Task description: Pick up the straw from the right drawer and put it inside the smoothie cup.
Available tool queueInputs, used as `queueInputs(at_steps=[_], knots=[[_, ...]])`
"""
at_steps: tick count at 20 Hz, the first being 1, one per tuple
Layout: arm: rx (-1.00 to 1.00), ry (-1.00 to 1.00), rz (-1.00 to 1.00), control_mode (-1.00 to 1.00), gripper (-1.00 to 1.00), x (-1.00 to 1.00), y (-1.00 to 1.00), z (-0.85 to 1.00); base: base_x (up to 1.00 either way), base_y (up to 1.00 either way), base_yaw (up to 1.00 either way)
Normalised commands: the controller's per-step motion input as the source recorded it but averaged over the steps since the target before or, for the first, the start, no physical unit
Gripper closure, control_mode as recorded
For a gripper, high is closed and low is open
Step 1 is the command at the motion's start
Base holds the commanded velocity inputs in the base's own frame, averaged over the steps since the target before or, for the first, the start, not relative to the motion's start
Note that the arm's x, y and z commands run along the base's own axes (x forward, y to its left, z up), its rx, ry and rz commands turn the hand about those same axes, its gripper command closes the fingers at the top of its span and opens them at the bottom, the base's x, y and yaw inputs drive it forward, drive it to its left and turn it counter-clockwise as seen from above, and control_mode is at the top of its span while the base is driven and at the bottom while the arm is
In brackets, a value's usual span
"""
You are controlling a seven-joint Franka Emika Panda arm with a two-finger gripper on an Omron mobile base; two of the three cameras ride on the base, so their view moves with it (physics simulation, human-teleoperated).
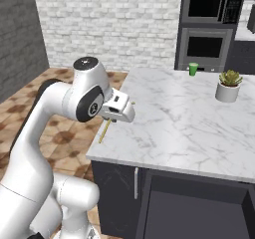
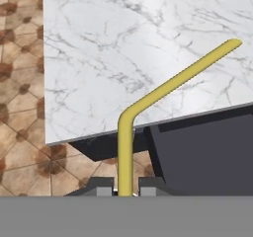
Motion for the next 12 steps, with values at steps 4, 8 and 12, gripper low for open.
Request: queueInputs(at_steps=[4,8,12], knots=[[0.0,0.0,0.0,-1.0,1.0,0.0,0.0,0.0,0.0,0.0,0.0],[0.0,0.0,0.0,-1.0,1.0,0.0,0.0,0.0,0.0,0.0,0.0],[0.0,0.0,0.0,-1.0,1.0,0.0,0.0,0.0,0.0,0.0,0.0]])
